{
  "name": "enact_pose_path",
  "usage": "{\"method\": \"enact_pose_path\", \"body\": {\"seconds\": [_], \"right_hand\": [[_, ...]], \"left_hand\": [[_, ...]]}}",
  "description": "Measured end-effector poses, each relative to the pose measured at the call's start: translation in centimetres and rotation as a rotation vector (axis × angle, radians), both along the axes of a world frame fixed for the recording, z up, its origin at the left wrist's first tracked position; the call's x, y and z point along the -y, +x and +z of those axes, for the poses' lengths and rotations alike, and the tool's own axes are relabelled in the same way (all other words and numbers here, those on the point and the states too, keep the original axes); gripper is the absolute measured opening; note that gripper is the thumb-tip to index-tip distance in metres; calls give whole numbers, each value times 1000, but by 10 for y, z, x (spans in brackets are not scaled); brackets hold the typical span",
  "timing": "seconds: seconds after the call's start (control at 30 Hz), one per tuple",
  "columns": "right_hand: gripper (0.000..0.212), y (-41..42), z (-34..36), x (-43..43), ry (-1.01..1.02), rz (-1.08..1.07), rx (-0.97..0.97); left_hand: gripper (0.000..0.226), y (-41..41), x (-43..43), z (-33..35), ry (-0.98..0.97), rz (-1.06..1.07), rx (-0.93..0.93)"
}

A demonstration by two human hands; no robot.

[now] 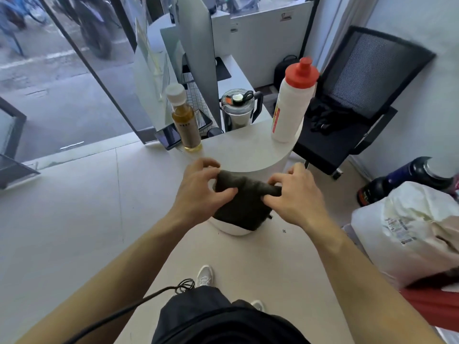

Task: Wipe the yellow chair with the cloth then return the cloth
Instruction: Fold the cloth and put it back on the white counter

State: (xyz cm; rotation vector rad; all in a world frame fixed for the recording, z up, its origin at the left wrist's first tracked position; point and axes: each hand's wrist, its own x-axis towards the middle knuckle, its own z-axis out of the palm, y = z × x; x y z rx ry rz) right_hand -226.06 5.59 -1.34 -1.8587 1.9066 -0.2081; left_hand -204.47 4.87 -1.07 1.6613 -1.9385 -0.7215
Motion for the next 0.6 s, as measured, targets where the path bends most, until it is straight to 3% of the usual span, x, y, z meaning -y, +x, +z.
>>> {"method": "enact_pose_path", "body": {"seconds": [0.17,0.3,0.43,0.5,0.6], "right_hand": [[18,-6,-1,26,100,-112,885],[34,16,-25,61,213,-502,1312],[70,27,-43,92,242,-564,1351],[86,29,-47,103,175,-551,1200],[85,35,-49,118,15,-446,973]], "left_hand": [[21,10,28,8,296,18,-519],[57,10,58,-14,469,-20,-689],[73,-1,87,-33,471,208,-741],[77,-5,101,-40,433,281,-624],[96,-10,113,-45,346,245,-552]]}}
